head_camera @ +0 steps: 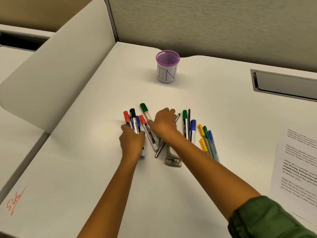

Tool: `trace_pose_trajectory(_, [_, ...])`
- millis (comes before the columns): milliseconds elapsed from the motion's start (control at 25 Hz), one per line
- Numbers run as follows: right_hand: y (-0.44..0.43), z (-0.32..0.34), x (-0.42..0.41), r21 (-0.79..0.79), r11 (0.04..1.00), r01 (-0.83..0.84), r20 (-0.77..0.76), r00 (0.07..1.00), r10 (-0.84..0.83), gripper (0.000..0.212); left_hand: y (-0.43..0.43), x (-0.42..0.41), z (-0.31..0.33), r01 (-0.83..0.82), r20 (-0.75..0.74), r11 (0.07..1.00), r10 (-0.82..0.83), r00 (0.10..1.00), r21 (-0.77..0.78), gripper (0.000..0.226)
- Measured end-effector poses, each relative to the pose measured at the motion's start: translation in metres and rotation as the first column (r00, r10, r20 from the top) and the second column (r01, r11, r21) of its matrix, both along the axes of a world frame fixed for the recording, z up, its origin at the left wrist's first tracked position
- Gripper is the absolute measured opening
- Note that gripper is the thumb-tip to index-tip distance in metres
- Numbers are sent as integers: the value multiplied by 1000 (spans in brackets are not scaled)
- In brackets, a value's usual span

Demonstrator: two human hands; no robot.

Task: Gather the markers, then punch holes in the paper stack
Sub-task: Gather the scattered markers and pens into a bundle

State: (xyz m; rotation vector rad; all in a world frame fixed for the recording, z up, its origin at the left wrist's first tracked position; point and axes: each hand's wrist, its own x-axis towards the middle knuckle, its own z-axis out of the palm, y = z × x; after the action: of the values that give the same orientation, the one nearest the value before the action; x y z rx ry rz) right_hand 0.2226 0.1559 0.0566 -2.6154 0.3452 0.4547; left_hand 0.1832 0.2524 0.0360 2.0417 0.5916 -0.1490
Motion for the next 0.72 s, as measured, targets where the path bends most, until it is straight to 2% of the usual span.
trace_pose_trajectory(80, [8,-4,4,53,998,30,3,1000,-30,63,-3,5,3,39,-1,999,-39,999,25,37])
trace_pose_trajectory(200, [16,-6,8,82,996,23,1,1000,-23,58,-4,14,4,6,-33,1000,-6,999,-12,32])
trace_pose_trajectory(320, [25,-8,12,188,977,102,-37,995,-96,68,-1,17,7,30,-103,999,-28,994,16,26])
trace_pose_trajectory(400, [33,-11,10,133,983,127,7,992,-129,74,1,15,8,-12,-39,998,10,999,-57,32])
trace_pose_trajectory(480, [42,-17,6,31,992,124,73,989,-126,72,6,12,8,-86,-23,992,85,996,-89,32])
trace_pose_trajectory(560, [48,-23,4,-8,987,158,123,980,-156,64,9,10,4,-177,-81,980,170,982,-90,32])
trace_pose_trajectory(640, [53,-29,3,-25,978,208,155,967,-201,53,7,5,5,-258,-107,958,246,963,-122,42])
trace_pose_trajectory(720, [58,-32,2,-74,974,213,183,963,-197,42,8,-1,4,-272,-49,954,268,962,-127,43])
